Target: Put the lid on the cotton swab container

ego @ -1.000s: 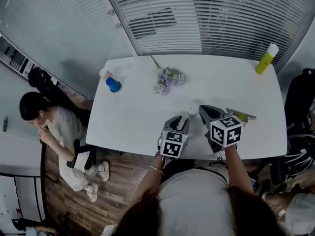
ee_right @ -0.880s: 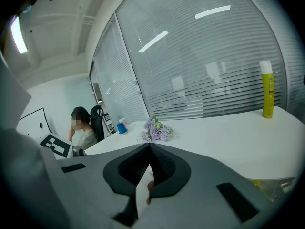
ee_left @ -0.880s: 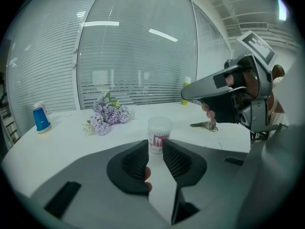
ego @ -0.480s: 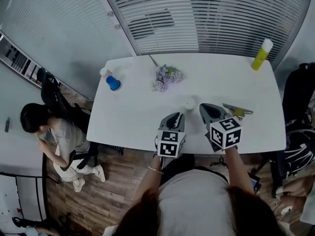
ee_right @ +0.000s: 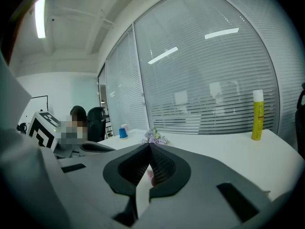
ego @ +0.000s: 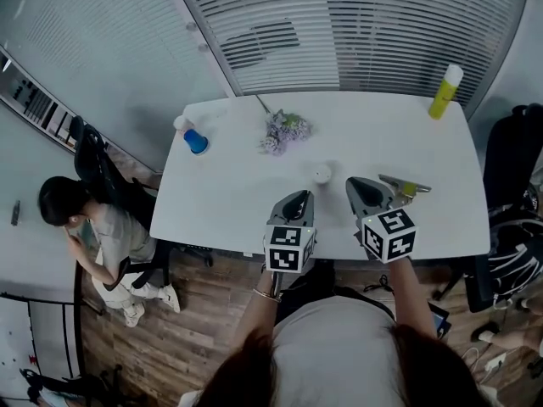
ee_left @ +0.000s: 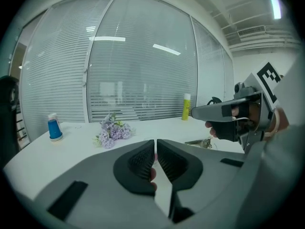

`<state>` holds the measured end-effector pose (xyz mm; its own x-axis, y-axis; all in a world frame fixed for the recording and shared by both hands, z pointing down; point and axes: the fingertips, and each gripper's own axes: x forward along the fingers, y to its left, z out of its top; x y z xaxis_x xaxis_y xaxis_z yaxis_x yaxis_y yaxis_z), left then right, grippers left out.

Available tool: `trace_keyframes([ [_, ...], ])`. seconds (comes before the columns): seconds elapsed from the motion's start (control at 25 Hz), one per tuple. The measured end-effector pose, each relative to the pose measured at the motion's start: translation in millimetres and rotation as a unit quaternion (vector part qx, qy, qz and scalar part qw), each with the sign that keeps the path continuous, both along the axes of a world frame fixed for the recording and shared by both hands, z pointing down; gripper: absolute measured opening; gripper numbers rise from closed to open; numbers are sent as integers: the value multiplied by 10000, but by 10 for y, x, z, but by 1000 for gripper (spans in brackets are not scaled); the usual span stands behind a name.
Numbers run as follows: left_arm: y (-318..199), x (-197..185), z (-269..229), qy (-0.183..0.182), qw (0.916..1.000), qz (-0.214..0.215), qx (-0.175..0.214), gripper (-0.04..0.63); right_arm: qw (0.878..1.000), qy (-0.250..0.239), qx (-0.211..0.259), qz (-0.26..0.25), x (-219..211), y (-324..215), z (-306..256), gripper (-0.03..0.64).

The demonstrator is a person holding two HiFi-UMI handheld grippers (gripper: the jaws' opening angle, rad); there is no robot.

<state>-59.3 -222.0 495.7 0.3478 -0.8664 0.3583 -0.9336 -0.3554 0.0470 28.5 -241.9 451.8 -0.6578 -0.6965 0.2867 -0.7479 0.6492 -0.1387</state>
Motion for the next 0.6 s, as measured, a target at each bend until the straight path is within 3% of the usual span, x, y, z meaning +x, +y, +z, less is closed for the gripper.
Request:
trace_keyframes([
  [0.6, 312, 126, -457, 126, 9992, -50, 386, 20, 9983, -113, 551, 182, 251, 293, -341, 23],
])
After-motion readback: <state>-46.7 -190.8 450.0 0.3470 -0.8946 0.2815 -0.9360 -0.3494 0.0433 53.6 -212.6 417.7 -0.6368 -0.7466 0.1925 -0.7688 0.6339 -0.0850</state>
